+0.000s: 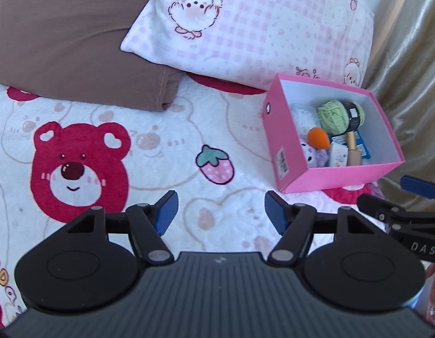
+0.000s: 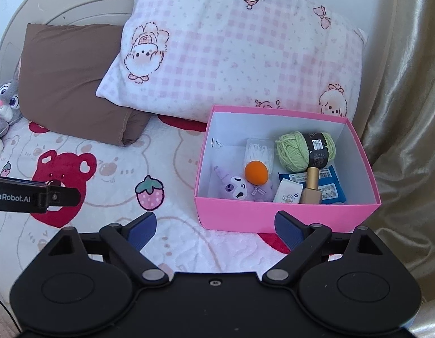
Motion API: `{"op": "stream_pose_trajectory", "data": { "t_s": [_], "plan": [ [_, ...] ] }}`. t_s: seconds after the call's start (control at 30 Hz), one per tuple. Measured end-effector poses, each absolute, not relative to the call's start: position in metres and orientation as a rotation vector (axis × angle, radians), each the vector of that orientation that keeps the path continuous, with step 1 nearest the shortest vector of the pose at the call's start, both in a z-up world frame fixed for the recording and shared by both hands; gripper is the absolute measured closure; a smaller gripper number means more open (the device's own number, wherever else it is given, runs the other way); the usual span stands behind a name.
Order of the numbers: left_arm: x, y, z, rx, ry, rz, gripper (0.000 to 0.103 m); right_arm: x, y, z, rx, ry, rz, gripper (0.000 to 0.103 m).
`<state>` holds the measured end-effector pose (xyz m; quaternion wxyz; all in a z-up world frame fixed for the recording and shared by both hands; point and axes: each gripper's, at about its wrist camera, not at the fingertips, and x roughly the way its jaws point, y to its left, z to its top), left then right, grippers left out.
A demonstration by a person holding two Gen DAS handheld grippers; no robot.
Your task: Organize objects
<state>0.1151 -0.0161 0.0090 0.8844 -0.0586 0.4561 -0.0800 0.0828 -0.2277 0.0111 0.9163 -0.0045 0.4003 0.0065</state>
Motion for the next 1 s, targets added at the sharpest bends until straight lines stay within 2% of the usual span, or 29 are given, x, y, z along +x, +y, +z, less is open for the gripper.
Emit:
{"op": "stream_pose_trajectory", "data": {
  "t_s": [0.2,0.33,0.53,1.0],
  "plan": [
    [0.110,-0.010,0.010,-0.101,0.943,-0.144,0.020,0.081,-0.218,0.014,-0.026,0.821,-0.002,0.010],
    [0.107,-0.008,0.010,-0.079,0.935,-0.120,0.006,0.078,-0.214,0.017,-0.035,0.814,-0.010,0.010],
    [0.110,-0.006,0.005,-0.052,1.012,-0.062,0.005,0.078,-0.223,0.018,-0.005,0.796,-0.063,0.010],
    [0.113,-0.008,0.003,-0.012,1.043,-0.010,0.004,0.082,-0.223,0.010,0.053,0.870,-0.076,0.010]
  ]
}}
